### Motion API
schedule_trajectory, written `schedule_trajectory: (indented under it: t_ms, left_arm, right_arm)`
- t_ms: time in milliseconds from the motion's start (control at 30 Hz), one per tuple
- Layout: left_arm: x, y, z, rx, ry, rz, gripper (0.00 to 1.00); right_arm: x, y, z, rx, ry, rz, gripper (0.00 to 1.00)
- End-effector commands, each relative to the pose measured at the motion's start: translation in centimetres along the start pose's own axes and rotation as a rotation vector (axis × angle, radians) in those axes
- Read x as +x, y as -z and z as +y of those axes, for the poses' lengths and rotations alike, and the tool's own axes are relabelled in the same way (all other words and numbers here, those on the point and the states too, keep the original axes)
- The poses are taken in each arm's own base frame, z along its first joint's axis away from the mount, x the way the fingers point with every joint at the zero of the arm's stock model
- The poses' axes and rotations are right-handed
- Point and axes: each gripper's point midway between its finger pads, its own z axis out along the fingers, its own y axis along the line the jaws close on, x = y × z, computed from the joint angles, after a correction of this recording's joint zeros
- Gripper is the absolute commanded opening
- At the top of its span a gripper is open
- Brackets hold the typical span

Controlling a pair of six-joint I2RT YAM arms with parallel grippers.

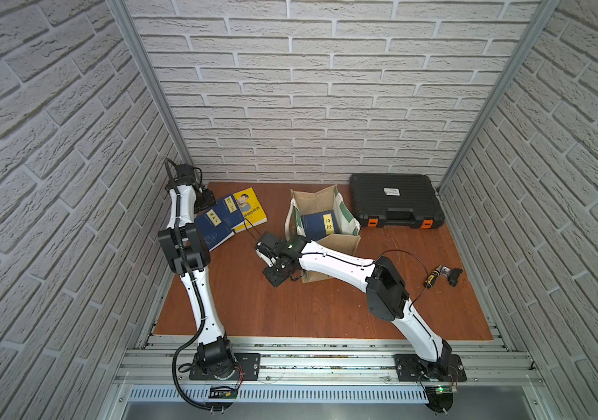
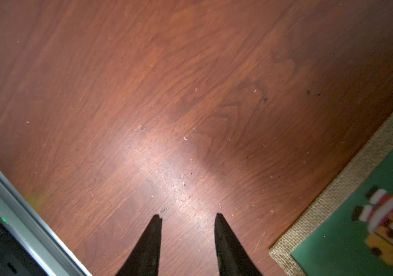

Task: Put the books into the canvas bag
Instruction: Move the book to the center of the board, then adjust the canvas bag at the center of the board.

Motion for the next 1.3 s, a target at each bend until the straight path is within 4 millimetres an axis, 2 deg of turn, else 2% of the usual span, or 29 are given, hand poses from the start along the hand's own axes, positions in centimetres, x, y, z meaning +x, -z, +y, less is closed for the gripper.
schedule_trajectory:
  t_ms: [0,200,300,400,633,833,1033,1167,1267]
  left_arm:
    - [-0.2,-1.1,-0.4,0.053,-0.046,0.018,0.76]
    - [-0.1,-3.8,-0.3,0.087,-0.05,0.016,0.78]
    - [0.0,-4.7,0.2,0.084,-0.052,0.017,0.79]
    - [0.2,-5.3,-0.4,0.124,-0.032,0.022,0.78]
    - [3.4,-7.1,-1.5,0.204,0.007,0.139,0.73]
    - [6.7,-6.9,-4.0,0.241,-0.013,0.245,0.7]
    - [9.8,-5.2,-7.3,0.234,-0.052,0.31,0.69]
    - [12.7,-3.9,-9.5,0.219,-0.056,0.342,0.68]
    - [15.6,-2.8,-11.4,0.214,-0.044,0.358,0.67]
  right_arm:
    - [-0.9,0.9,0.0,-0.009,-0.011,-0.03,0.38]
    - [-0.4,0.2,-1.2,0.011,-0.026,-0.007,0.38]
    - [-0.1,-0.3,-1.8,0.022,-0.038,0.008,0.38]
    - [0.2,-0.8,-2.1,0.022,-0.049,0.022,0.38]
    - [1.0,-1.7,-3.5,0.039,-0.096,0.058,0.38]
    - [2.2,-2.3,-6.2,0.076,-0.152,0.097,0.37]
    - [3.7,-1.8,-9.7,0.147,-0.19,0.117,0.38]
    - [4.8,-1.2,-11.8,0.178,-0.221,0.117,0.37]
    - [5.7,-0.7,-13.0,0.197,-0.236,0.117,0.37]
